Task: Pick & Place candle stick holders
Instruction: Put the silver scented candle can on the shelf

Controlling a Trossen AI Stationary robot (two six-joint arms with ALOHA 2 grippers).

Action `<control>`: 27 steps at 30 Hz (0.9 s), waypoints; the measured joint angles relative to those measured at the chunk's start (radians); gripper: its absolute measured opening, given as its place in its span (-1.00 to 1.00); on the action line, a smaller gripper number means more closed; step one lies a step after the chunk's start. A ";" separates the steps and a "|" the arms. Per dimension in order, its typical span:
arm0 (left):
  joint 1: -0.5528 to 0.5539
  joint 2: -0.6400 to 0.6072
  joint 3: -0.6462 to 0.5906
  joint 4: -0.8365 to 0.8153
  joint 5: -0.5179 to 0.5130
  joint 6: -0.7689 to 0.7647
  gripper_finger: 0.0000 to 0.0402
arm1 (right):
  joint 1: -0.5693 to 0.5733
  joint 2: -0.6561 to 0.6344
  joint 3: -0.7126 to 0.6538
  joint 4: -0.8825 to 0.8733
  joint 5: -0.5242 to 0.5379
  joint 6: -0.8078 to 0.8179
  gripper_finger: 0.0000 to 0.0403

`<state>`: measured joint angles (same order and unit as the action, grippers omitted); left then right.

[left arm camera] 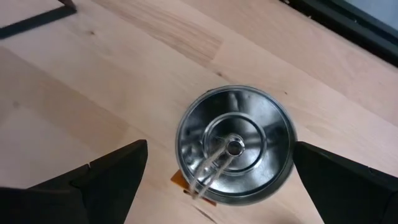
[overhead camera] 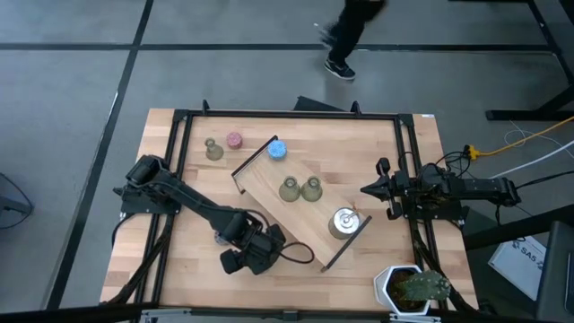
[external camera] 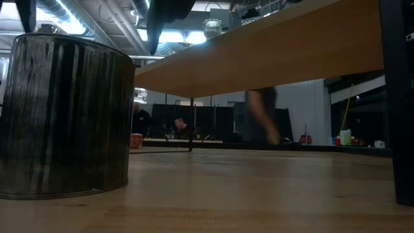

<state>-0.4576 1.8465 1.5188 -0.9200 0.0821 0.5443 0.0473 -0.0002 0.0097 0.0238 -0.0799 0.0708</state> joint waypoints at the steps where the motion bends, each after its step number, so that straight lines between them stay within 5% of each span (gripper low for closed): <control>1: 0.002 0.000 0.001 0.000 0.005 -0.005 0.99 | 0.000 0.000 0.000 0.000 0.000 0.000 -1.00; 11: -0.001 0.003 0.002 -0.026 0.066 -0.007 0.99 | 0.000 0.000 0.000 0.000 0.000 0.000 -1.00; 27: -0.003 0.011 -0.008 -0.004 0.016 0.001 0.99 | 0.000 0.000 0.000 0.000 0.000 0.000 -1.00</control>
<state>-0.4603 1.8580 1.5112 -0.9241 0.0979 0.5449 0.0475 -0.0002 0.0097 0.0238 -0.0799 0.0708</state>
